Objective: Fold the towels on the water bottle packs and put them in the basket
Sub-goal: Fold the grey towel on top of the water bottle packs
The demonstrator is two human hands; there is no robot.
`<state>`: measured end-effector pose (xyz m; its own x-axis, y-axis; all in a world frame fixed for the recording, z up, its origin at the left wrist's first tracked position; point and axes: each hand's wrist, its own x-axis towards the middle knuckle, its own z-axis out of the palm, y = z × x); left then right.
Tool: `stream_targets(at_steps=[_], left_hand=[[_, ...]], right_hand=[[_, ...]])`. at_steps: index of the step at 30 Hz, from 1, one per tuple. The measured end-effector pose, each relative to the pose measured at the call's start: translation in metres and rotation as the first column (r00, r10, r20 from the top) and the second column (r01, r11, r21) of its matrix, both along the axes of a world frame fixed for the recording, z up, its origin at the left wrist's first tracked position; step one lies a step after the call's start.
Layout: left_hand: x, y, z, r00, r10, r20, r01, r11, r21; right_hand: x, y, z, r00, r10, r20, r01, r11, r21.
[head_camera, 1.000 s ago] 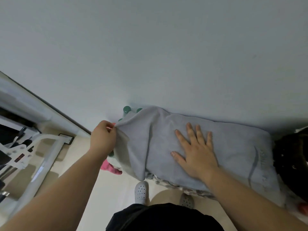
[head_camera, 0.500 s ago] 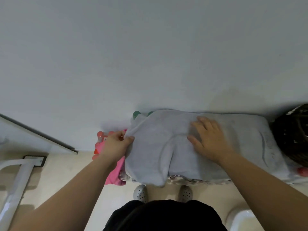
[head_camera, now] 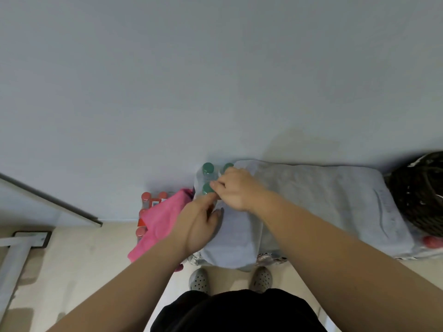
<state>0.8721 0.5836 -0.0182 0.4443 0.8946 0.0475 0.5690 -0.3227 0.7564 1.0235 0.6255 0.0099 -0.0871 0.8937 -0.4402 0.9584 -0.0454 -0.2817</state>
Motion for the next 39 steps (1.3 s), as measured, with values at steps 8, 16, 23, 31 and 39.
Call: stream_targets(at_steps=[8, 16, 23, 31, 39], left_hand=[[-0.024, -0.009, -0.029, 0.942, 0.32, 0.102, -0.226, 0.83, -0.51], [-0.062, -0.026, -0.03, 0.851, 0.496, 0.173, -0.147, 0.541, -0.828], [-0.091, -0.043, -0.04, 0.837, 0.528, 0.148, -0.196, 0.54, -0.818], [-0.09, -0.04, -0.018, 0.826, 0.506, 0.249, -0.201, 0.676, -0.709], [0.0, -0.029, 0.02, 0.914, 0.211, 0.347, 0.082, 0.742, -0.665]], right_hand=[[-0.012, 0.008, -0.007, 0.861, -0.195, -0.47, 0.276, 0.955, 0.108], [-0.047, 0.026, -0.031, 0.828, -0.314, -0.465, 0.345, 0.938, -0.021], [-0.067, 0.029, -0.033, 0.778, -0.334, -0.532, 0.341, 0.936, -0.09], [-0.068, 0.031, -0.028, 0.647, -0.367, -0.669, 0.432, 0.899, -0.074], [0.015, 0.009, -0.007, 0.503, -0.422, -0.755, 0.634, 0.773, -0.01]])
